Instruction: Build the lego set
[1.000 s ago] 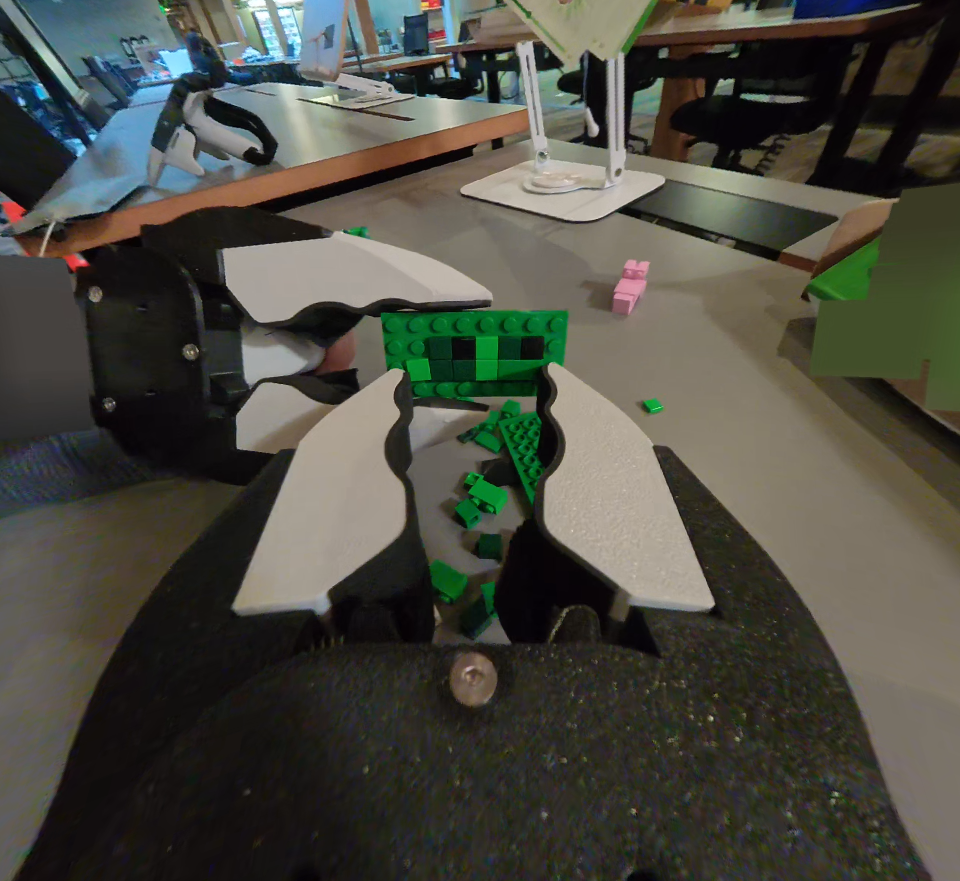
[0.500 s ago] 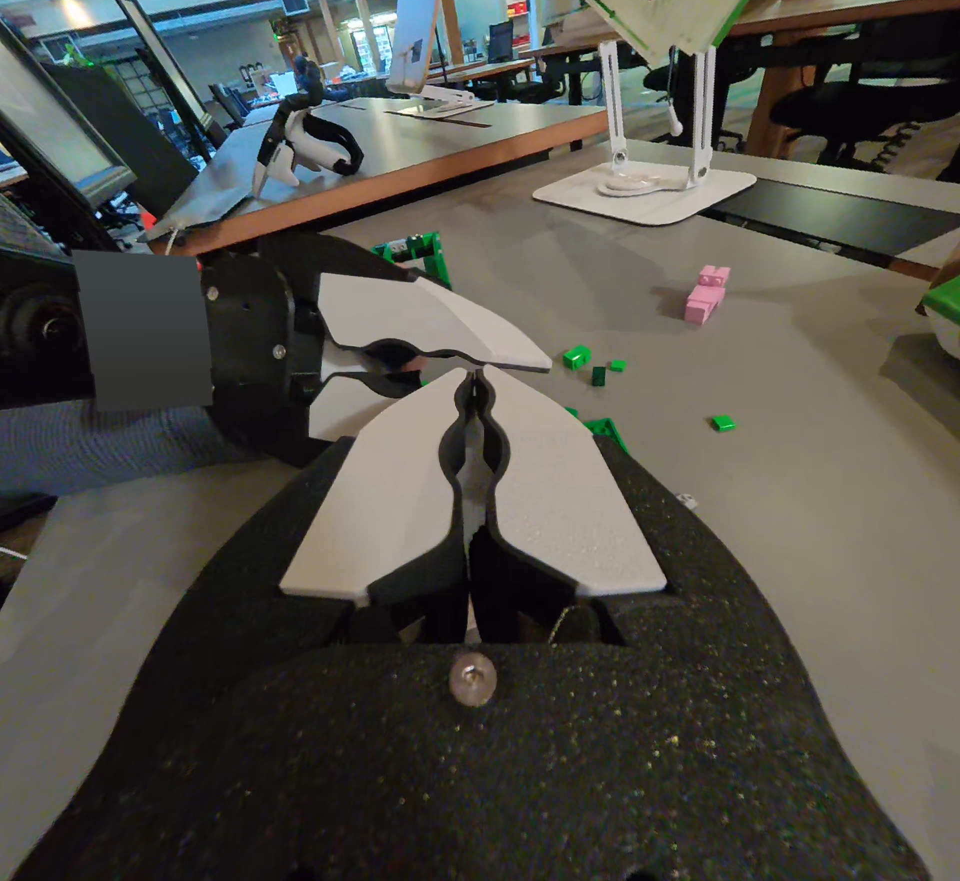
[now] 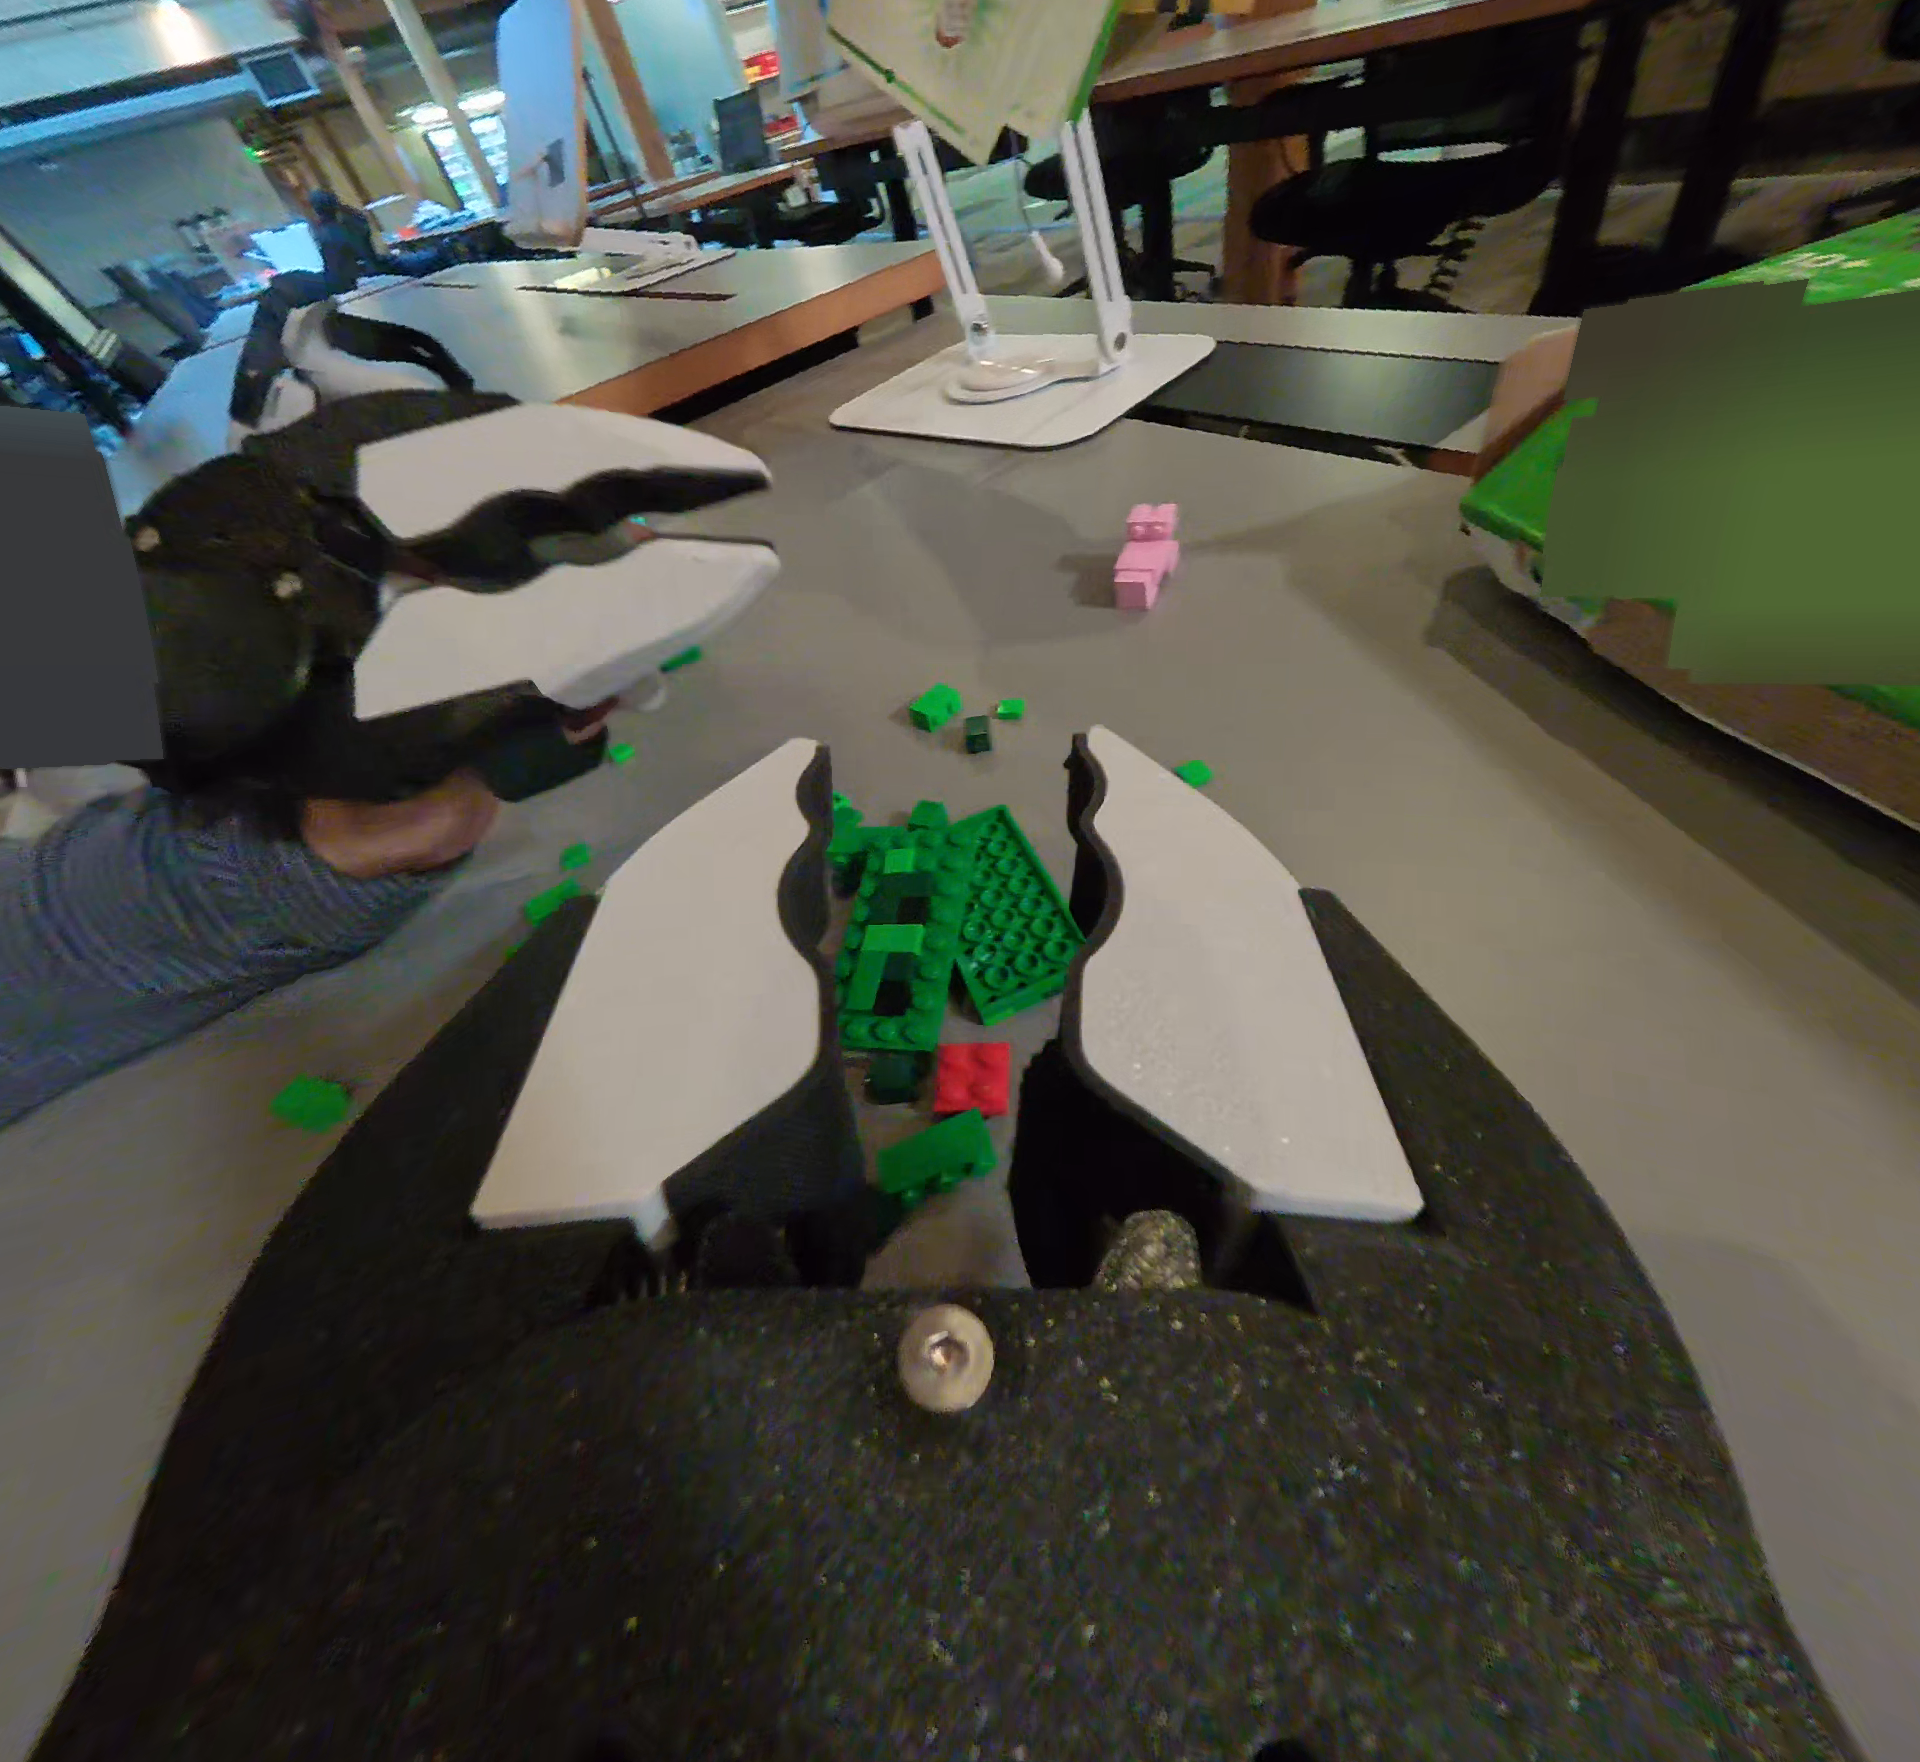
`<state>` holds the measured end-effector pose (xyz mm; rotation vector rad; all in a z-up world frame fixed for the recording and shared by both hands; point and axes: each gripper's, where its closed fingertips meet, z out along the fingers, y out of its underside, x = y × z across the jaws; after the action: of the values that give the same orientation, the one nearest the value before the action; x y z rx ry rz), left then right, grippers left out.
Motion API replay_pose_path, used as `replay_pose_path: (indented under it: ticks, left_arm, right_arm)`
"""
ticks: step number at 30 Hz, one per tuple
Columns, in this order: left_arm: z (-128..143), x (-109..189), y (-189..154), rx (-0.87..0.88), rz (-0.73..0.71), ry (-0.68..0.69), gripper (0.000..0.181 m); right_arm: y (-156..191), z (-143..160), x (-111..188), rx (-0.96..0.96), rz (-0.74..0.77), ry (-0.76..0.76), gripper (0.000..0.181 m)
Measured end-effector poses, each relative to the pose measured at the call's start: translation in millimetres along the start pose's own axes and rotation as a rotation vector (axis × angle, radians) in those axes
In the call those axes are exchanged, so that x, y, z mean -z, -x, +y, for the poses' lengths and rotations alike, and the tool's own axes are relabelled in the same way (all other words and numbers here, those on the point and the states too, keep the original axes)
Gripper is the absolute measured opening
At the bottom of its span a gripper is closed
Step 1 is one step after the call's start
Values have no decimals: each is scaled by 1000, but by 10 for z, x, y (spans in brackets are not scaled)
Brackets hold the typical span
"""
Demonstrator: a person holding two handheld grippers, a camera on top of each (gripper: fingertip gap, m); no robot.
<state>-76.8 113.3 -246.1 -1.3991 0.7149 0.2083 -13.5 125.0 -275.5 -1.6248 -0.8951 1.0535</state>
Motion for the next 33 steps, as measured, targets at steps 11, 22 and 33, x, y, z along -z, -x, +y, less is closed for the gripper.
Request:
replay_pose_path:
  ticks: [11, 22, 33]
  left_arm:
    - [54, 23, -72, 55, 133, 2, 40]
    - [81, 44, 246, 233, -27, -48, 42]
    - [88, 36, 245, 240, -14, -33, 38]
  right_arm:
    - [83, 302, -50, 252, 32, 254, 39]
    - [128, 757, -262, 403, 207, 618, 49]
    - [161, 798, -264, 259, 236, 679, 45]
